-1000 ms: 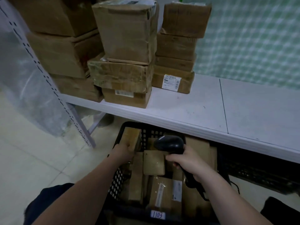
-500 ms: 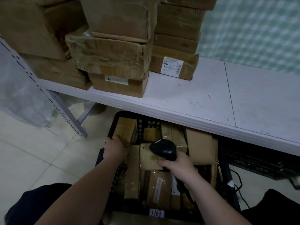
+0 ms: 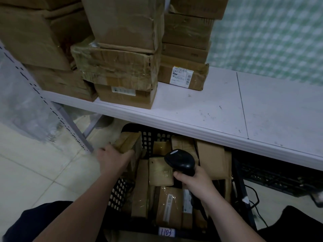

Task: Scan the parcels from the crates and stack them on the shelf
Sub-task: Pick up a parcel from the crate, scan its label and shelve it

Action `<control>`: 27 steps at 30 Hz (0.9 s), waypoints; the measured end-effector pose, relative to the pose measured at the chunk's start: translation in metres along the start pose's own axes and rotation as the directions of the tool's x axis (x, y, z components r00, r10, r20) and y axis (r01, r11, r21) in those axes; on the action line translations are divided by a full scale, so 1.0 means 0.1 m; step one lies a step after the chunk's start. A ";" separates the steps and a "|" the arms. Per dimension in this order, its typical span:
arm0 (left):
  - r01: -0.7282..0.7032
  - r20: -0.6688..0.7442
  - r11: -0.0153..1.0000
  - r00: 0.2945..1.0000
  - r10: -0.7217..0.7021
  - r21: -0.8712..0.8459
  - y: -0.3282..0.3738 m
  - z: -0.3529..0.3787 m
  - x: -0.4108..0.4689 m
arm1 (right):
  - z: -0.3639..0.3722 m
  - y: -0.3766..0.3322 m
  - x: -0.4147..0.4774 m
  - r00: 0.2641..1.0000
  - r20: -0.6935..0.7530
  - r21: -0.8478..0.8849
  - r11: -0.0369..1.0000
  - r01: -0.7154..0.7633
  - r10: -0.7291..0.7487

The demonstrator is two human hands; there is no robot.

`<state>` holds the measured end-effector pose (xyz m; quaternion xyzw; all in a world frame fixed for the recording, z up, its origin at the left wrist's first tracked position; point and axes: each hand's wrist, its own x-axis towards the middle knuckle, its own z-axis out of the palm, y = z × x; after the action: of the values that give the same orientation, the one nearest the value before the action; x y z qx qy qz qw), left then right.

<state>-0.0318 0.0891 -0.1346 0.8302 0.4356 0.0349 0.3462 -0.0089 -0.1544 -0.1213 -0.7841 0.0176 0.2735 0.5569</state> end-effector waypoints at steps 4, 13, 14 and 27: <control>-0.016 -0.068 0.976 0.998 0.001 -0.217 -0.03 -0.36 -0.11 | -0.03 -0.12 -0.14 0.999 -0.018 0.059 0.997 0.051 -0.050; 0.133 0.228 0.714 0.973 0.038 -0.687 0.02 -0.62 -0.60 | -0.07 -0.33 -0.47 0.990 -0.027 0.285 0.948 0.140 -0.138; 0.160 0.277 0.708 0.960 0.052 -0.688 0.04 -0.62 -0.65 | -0.08 -0.33 -0.50 0.988 -0.028 0.305 0.940 0.152 -0.151; 0.184 0.613 0.772 0.726 0.310 -0.609 0.20 -0.60 -1.04 | -0.37 -0.45 -0.76 0.971 -0.137 0.423 0.875 0.235 -0.195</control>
<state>-0.1034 0.0361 -0.0519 0.6314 0.2080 -0.1164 0.7379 -0.0434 -0.1914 -0.0393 -0.6481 0.0160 0.1634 0.7436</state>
